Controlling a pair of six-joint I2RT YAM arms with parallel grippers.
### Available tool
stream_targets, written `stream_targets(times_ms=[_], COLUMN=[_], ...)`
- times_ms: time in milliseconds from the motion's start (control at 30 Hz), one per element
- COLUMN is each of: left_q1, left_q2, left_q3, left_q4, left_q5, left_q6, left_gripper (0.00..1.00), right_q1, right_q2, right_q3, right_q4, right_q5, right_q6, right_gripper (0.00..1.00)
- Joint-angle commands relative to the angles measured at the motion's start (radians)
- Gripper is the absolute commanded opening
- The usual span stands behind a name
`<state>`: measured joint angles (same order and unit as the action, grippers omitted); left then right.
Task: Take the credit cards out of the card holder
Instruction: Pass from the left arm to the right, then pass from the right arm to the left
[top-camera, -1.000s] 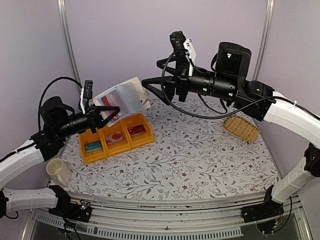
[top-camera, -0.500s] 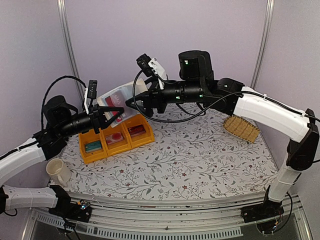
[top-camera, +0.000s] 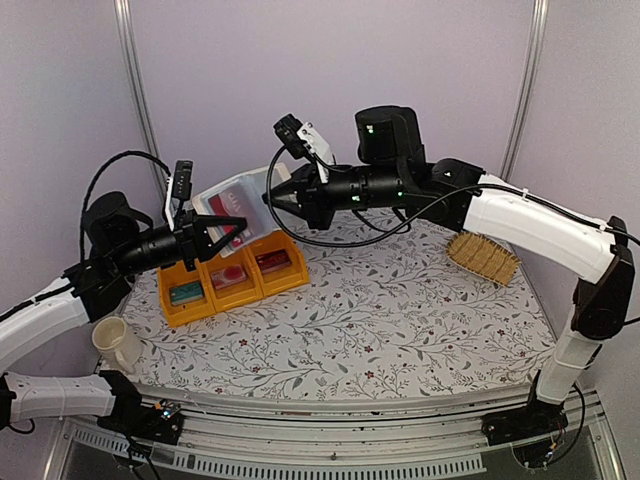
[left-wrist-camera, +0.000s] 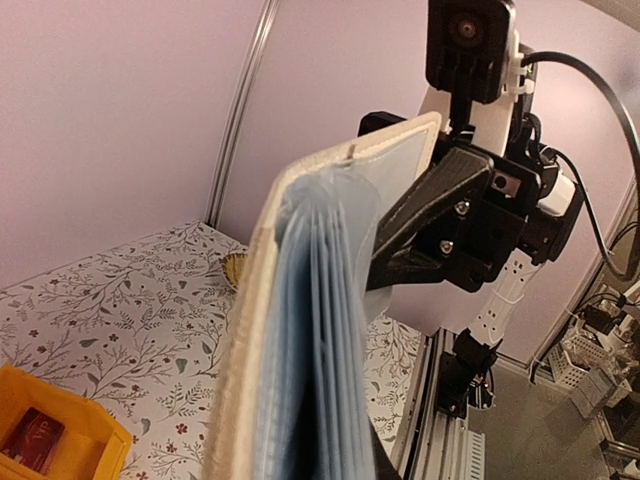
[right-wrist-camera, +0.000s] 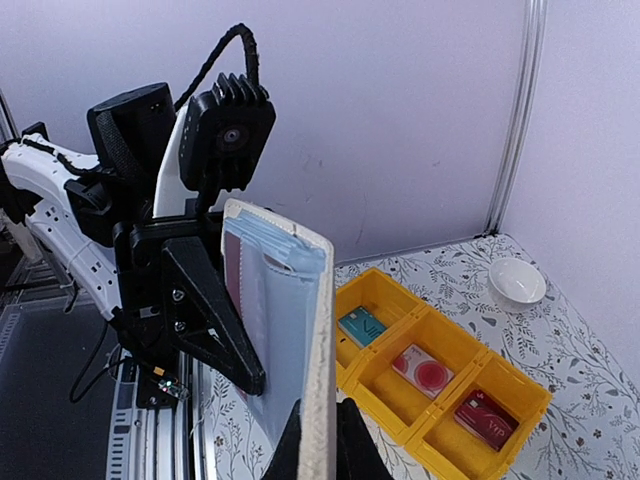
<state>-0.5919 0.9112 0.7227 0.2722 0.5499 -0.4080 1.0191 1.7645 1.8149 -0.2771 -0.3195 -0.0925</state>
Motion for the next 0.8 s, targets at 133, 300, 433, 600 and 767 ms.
stream_targets(times_ms=[133,300,433,600,767], left_q1=[-0.012,-0.012,-0.01,-0.018,-0.09], left_q2=[0.01,0.041,0.039,0.019,0.05], left_q3=[-0.019,-0.025,-0.06,-0.101,-0.053], left_q4=[0.081,0.119,0.198,0.288,0.289], left_q5=[0.023,0.092,0.117,0.004,-0.083], left_q6=[-0.007,-0.006,-0.019,-0.034,0.042], left_gripper=[0.04,0.48,0.65,0.78,0.98], right_q1=[-0.089,-0.164,-0.21,-0.217,-0.218], right_q2=[-0.129,-0.199,-0.247,-0.249,-0.206], right_q3=[-0.174,-0.286,-0.355,-0.379,-0.369], right_q4=[0.179,0.366,0.494,0.531,0.537], right_q5=[-0.224,-0.377,-0.487,-0.495,-0.484], right_q6=[0.154,0.279,0.377,0.431,0.468], right_gripper=[0.01,0.02,0.01,0.01,0.01])
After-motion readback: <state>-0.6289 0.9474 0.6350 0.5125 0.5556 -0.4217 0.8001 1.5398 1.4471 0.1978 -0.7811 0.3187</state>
